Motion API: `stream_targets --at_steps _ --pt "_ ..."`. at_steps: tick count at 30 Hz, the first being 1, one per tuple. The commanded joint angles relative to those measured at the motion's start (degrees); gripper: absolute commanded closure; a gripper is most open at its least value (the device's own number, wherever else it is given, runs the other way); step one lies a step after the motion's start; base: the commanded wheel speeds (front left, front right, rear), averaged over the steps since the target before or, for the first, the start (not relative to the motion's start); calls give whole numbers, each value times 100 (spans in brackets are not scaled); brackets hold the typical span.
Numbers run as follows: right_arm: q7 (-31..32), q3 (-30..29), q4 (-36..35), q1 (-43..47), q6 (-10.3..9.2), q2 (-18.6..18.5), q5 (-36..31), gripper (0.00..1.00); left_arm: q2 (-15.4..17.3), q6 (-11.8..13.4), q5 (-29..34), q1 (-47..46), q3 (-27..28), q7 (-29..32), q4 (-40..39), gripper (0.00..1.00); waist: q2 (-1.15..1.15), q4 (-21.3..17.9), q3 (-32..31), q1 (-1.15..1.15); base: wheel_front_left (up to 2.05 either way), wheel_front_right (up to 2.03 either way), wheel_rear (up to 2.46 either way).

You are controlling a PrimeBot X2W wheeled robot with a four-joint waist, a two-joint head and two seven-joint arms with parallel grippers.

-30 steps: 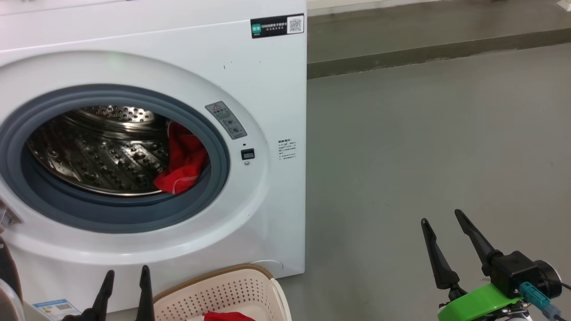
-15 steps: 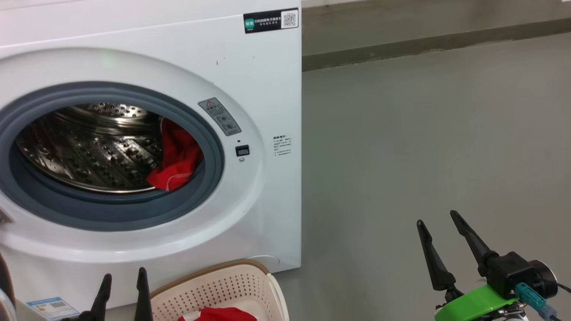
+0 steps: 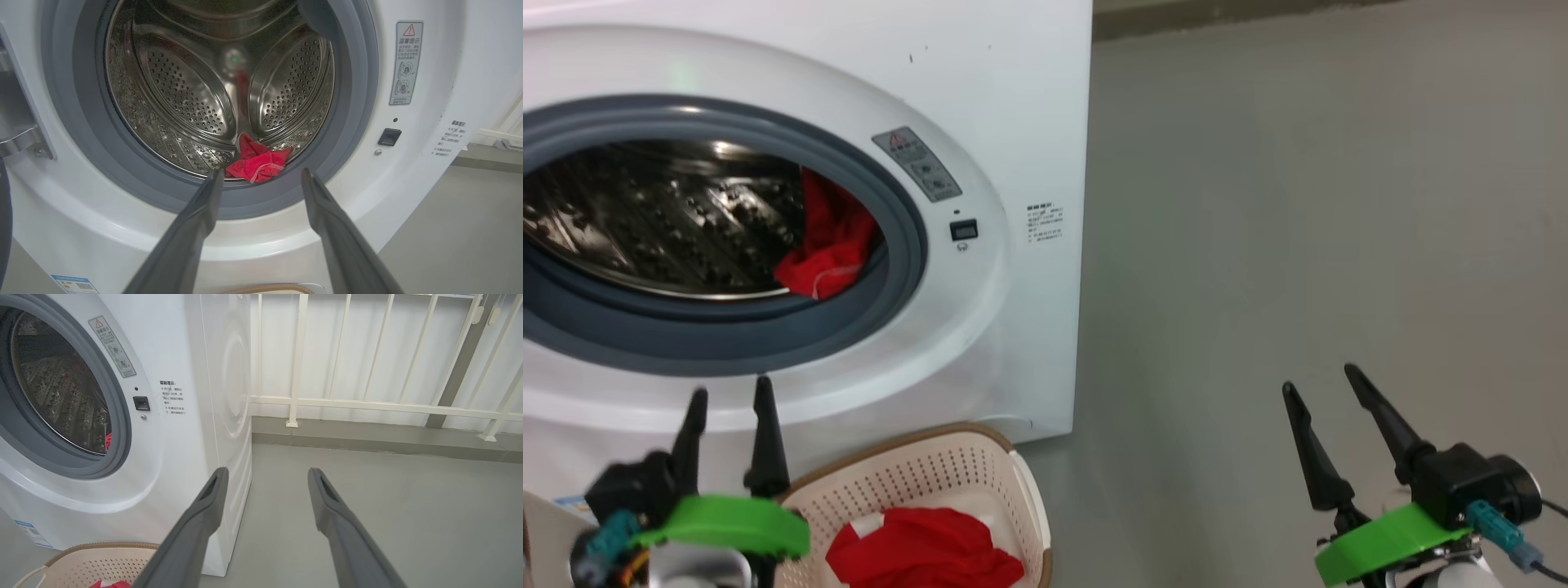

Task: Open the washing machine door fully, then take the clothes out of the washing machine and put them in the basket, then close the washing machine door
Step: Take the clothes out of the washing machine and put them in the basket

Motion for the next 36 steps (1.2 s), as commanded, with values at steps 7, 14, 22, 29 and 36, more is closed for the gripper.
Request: stream_targets --at_steps 7,14,22,29,36 --pt "-37 197 -200 -574 35 -84 -44 0 396 -161 -140 -1224 315 -119 433 0 0 77 825 0 0 0 0" --pt "-37 165 -226 -811 35 -112 -57 0 588 -329 -221 -2265 392 -166 1052 0 0 77 1437 0 0 0 0" --pt "-37 150 -266 -1090 35 -87 15 0 726 -480 -376 -3416 541 -177 1811 0 0 -49 1980 0 0 0 0" --pt "-37 128 -296 -1207 35 -81 81 0 885 -598 -555 -4485 629 -177 2733 0 0 -162 2396 0 0 0 0" --pt "-37 40 -242 -1213 35 -53 156 0 920 -680 -826 -5061 415 307 3595 0 0 -214 2463 0 0 0 0"
